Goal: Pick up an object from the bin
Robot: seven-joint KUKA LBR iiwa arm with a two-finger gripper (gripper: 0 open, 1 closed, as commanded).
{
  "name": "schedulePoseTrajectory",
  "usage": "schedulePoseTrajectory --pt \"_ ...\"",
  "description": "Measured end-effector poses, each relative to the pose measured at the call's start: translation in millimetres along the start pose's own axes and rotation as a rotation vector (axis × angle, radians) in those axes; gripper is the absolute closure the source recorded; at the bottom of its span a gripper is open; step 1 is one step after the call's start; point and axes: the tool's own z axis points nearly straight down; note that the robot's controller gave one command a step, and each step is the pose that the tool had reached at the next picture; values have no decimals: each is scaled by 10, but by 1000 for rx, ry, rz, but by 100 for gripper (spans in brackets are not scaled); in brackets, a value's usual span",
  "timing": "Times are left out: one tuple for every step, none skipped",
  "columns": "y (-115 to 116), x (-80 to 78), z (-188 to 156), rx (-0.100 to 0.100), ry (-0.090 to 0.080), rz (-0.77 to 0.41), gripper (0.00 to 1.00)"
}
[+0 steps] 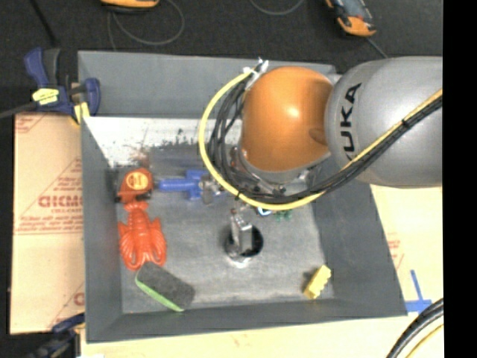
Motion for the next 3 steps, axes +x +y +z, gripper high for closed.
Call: schedulePoseTrajectory --pt "-65 -108 179 -3 -12 -168 0" --pt "-365 31 421 -4 -5 -1 0" --pt "-492 83 603 -2 -5 -140 0"
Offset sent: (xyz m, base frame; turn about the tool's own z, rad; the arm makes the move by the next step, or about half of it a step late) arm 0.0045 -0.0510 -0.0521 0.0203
